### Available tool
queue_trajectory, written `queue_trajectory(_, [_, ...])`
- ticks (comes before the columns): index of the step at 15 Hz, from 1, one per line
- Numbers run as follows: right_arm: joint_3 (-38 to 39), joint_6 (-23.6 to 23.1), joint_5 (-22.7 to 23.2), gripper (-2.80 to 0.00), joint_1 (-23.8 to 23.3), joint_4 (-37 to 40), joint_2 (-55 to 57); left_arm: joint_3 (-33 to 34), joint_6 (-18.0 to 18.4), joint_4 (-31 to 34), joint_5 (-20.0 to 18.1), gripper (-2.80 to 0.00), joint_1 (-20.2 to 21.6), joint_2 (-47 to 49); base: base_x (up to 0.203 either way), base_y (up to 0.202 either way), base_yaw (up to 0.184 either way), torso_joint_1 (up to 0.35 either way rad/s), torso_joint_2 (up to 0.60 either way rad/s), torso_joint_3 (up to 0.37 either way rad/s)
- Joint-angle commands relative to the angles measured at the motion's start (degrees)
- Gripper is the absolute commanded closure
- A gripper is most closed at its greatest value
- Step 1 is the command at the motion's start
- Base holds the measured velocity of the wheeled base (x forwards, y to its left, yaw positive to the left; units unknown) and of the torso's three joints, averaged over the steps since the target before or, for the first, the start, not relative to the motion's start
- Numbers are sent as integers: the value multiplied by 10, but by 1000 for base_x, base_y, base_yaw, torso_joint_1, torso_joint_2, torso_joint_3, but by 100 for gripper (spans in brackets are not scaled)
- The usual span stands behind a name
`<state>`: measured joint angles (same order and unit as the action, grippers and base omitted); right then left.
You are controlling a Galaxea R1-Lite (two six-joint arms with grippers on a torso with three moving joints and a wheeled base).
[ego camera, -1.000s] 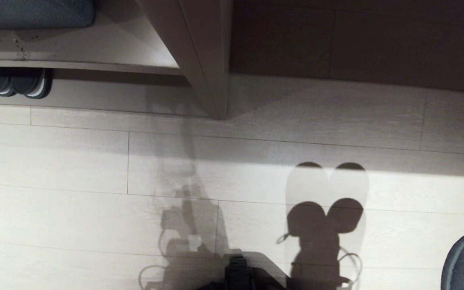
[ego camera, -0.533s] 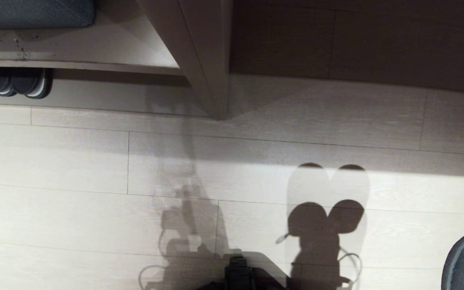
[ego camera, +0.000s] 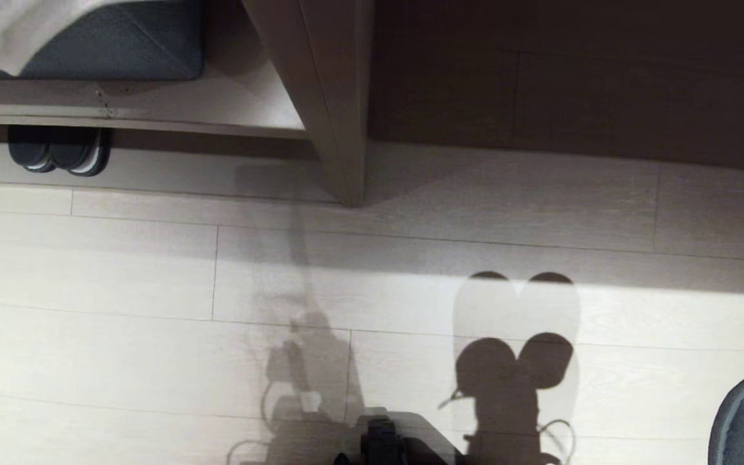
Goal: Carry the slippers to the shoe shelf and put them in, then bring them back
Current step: Place the slippers into the shoe cabinet
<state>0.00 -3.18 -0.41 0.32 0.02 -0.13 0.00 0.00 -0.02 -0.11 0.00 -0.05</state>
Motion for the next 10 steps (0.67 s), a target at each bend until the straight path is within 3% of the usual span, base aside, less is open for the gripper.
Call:
queue_trajectory(1, [0,-1,-1,0,0,1,2,0,0,-1,0,0,0,0,0,0,0,-1,6,206])
queue_trajectory(10, [0,-2,0,0,0,-1,2,0,0,-1,0,0,0,0,0,0,0,2,2,202])
